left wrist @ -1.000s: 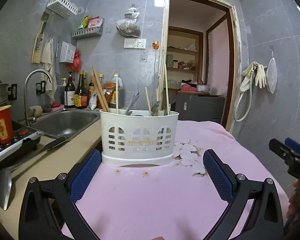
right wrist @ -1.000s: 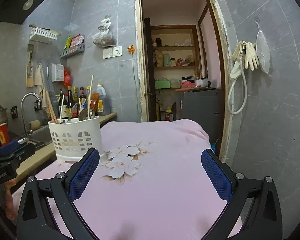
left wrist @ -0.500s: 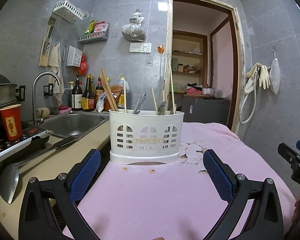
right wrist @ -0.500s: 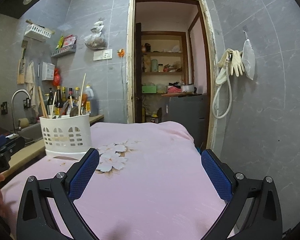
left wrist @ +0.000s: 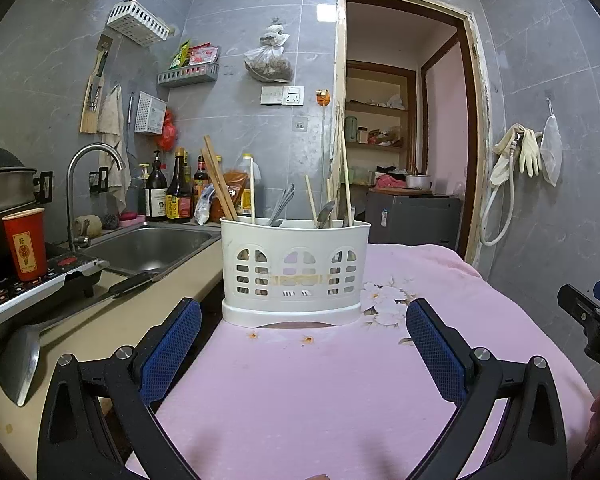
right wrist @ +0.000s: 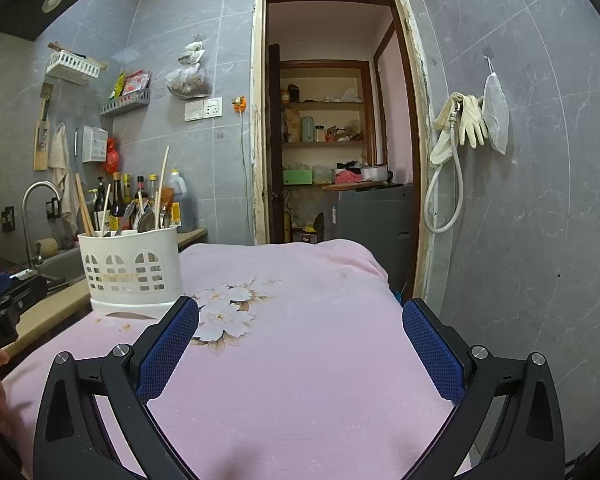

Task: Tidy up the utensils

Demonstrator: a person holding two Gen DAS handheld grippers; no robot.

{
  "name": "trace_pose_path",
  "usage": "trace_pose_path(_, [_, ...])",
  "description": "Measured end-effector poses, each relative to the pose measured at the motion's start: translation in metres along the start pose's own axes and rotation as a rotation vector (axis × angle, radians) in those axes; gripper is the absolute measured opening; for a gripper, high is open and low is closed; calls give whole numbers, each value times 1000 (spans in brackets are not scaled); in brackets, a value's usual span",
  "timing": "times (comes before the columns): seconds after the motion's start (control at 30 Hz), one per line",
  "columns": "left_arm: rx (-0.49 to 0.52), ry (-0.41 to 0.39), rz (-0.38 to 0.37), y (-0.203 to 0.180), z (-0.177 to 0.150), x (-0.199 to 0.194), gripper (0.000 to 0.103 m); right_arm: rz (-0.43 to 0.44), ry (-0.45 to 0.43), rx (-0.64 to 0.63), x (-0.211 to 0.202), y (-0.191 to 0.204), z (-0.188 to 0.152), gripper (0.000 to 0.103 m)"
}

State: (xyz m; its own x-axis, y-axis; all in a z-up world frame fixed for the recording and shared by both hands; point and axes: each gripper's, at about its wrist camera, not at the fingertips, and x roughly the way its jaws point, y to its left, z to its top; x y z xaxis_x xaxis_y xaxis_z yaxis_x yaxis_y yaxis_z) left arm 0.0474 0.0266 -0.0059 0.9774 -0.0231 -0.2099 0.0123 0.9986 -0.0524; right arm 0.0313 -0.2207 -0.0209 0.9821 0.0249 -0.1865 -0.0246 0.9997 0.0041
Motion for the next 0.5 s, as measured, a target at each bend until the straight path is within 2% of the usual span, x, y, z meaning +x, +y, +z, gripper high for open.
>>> trace_pose_path(0.5, [1, 1, 2, -1, -1, 0, 101, 4, 6, -6, 1, 0, 0, 103])
